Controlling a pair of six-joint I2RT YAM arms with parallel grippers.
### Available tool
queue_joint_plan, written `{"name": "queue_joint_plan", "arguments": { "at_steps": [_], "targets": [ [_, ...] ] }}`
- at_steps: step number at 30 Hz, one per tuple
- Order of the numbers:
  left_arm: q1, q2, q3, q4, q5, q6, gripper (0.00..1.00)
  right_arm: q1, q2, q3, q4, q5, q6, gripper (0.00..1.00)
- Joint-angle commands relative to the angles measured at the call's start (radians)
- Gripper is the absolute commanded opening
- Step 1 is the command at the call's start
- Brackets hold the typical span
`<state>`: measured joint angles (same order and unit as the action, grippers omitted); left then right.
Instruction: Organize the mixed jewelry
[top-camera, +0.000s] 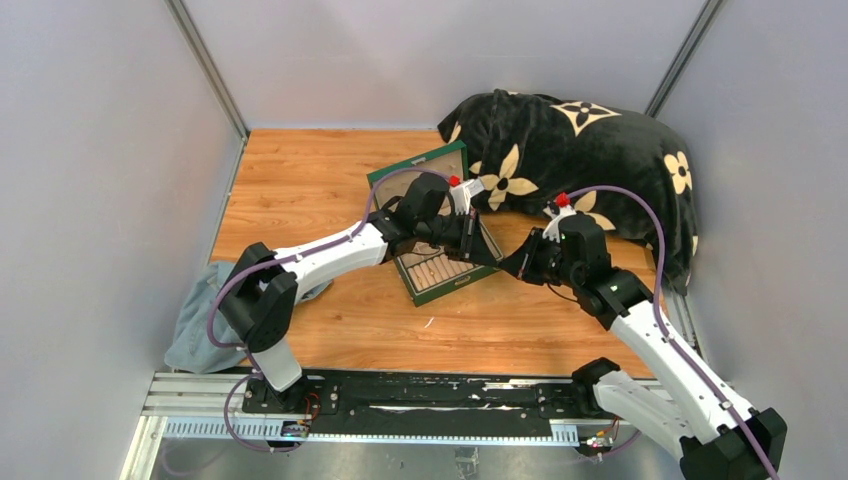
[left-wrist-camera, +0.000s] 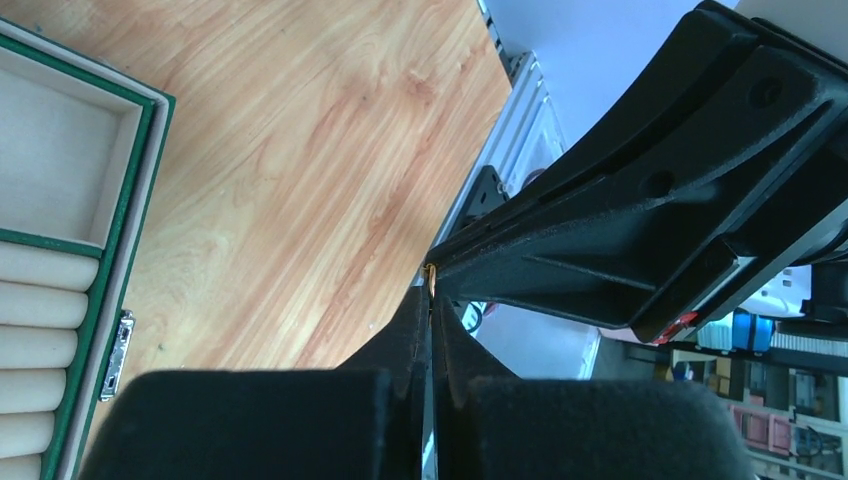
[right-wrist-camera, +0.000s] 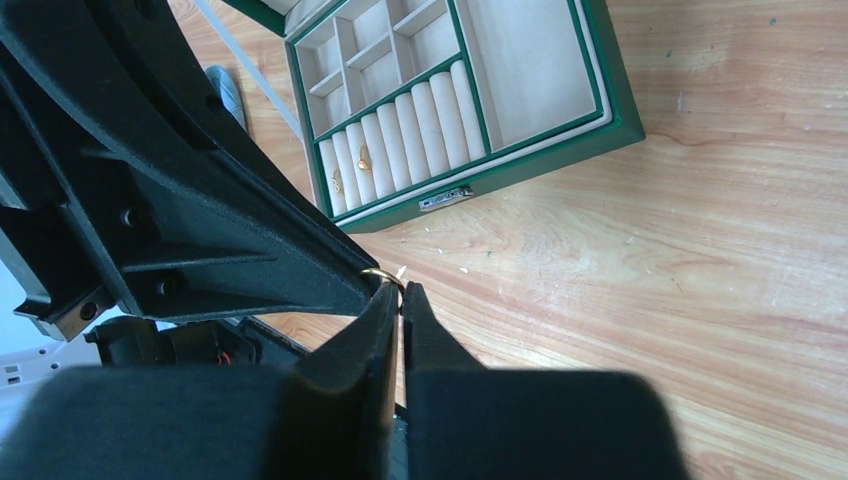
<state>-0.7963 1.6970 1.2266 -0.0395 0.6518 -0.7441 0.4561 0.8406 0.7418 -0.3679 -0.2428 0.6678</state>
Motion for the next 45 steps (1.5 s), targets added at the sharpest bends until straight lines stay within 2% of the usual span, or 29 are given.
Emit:
{"name": "queue_joint_plan", "arguments": {
  "at_steps": [1,4,5,7,10,12,14,21,29,31,34,35,40,45],
  "targets": [
    [-0.006,0.017,0.023,-0.023,0.012,0.017,0.0,0.011,-0.011,0.008,-0.01,0.025,0.012,0.13],
    [0.015,0.005,0.037,-0.015,0.047,0.017,0.0,0.003,-0.036,0.06,-0.042,0.058,-0.007,0.52],
    [0.027,-0.002,0.037,0.006,0.088,0.003,0.0,-0.007,-0.039,0.088,-0.067,0.051,-0.021,0.58],
    [0.057,-0.015,0.038,0.077,0.16,-0.046,0.0,-0.048,-0.034,0.16,-0.096,-0.006,-0.042,0.62],
    [0.093,-0.044,0.059,0.117,0.211,-0.098,0.0,-0.137,-0.026,0.205,-0.064,-0.182,-0.023,0.64],
    [0.103,-0.083,0.072,0.165,0.217,-0.144,0.0,-0.199,-0.051,0.18,0.078,-0.344,0.06,0.65],
    [0.112,-0.104,0.085,0.196,0.209,-0.202,0.0,-0.224,-0.071,0.138,0.293,-0.434,0.161,0.65],
    [0.133,-0.102,0.115,0.399,0.277,-0.412,0.0,-0.229,-0.031,0.105,0.586,-0.536,0.338,0.65],
    [0.135,-0.106,0.104,0.48,0.288,-0.468,0.0,-0.229,-0.028,0.083,0.648,-0.519,0.394,0.63],
    [0.134,-0.103,0.108,0.484,0.29,-0.469,0.0,-0.229,-0.032,0.067,0.677,-0.52,0.417,0.58],
    [0.135,-0.096,0.11,0.491,0.295,-0.469,0.0,-0.229,-0.04,0.05,0.692,-0.507,0.437,0.43],
    [0.135,-0.096,0.109,0.492,0.297,-0.468,0.0,-0.228,-0.042,0.048,0.692,-0.499,0.439,0.41],
    [0.134,-0.095,0.108,0.492,0.296,-0.465,0.0,-0.229,-0.046,0.05,0.697,-0.491,0.438,0.35],
    [0.136,-0.09,0.106,0.492,0.294,-0.462,0.0,-0.229,-0.051,0.041,0.703,-0.479,0.444,0.34]
  ]
}}
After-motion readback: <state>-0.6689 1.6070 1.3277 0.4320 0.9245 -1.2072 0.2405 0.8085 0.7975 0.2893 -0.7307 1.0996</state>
